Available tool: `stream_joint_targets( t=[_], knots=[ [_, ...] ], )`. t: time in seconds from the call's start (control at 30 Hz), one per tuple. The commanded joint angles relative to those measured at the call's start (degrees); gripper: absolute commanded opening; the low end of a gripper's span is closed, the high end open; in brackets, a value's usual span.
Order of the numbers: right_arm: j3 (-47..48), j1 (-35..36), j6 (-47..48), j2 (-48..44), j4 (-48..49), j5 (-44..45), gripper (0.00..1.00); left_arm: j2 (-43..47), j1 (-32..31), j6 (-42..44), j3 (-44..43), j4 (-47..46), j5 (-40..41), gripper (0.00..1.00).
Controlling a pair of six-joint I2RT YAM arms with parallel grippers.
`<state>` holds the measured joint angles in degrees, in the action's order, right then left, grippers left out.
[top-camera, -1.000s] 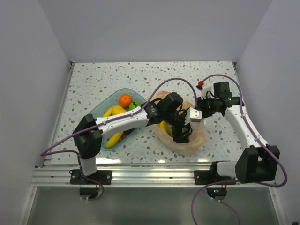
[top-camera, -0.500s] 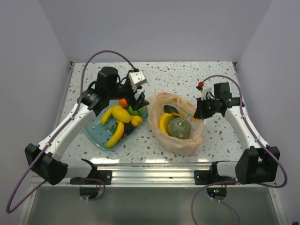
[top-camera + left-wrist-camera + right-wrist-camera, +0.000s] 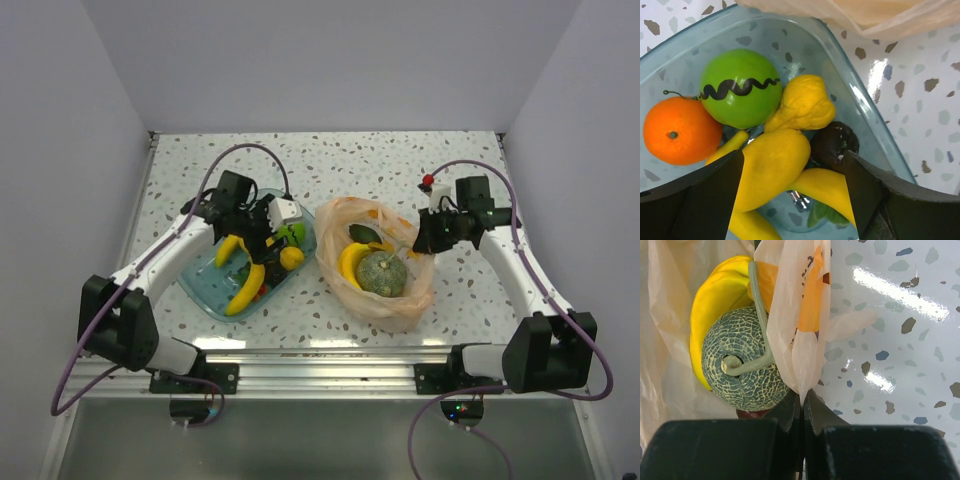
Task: Place the fake fruits into the plastic bag and tie a complex knot
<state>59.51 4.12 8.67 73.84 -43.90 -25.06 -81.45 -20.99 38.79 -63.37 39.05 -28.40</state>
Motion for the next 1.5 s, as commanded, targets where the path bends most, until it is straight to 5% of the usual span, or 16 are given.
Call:
stream_joint_targets(
  t=[0.0,0.3,0.6,0.77,1.03,1.3,1.47],
  knots=[
    [0.6,0.1,0.8,-0.9,-0.3,-0.9,0.0,-2.6,0.2,10.2,-3.1,-0.6,3.0,0.86],
    [0.3,0.2,1.2,-0.5,-0.4,-0.6,0.0,-9.7,0.3,28.6,-7.3,8.0,9.9,0.91],
    [0.3,0.2,1.4,0.2,-0.4,-0.7,0.0,-14.4,0.3,30.6,-3.8,4.7,15.0,0.93],
    [0.2,0.1,1.5,0.2,-0.6,-1.0,0.0,-15.8,0.3,31.2,-3.4,3.2,15.2,0.85],
    [0.6,0.1,1.5,0.2,-0.7,-1.0,0.0,-10.8,0.3,29.5,-9.9,11.9,12.0,0.45],
    [0.6,0.2,1.2,1.0,0.1,-2.3,0.0,-7.7,-1.8,20.3,-29.2,22.5,-4.1,0.4],
    [1.3,0.2,0.5,1.4,0.5,-2.7,0.0,-8.8,-11.4,4.2,-33.0,11.3,-10.5,0.39]
  ],
)
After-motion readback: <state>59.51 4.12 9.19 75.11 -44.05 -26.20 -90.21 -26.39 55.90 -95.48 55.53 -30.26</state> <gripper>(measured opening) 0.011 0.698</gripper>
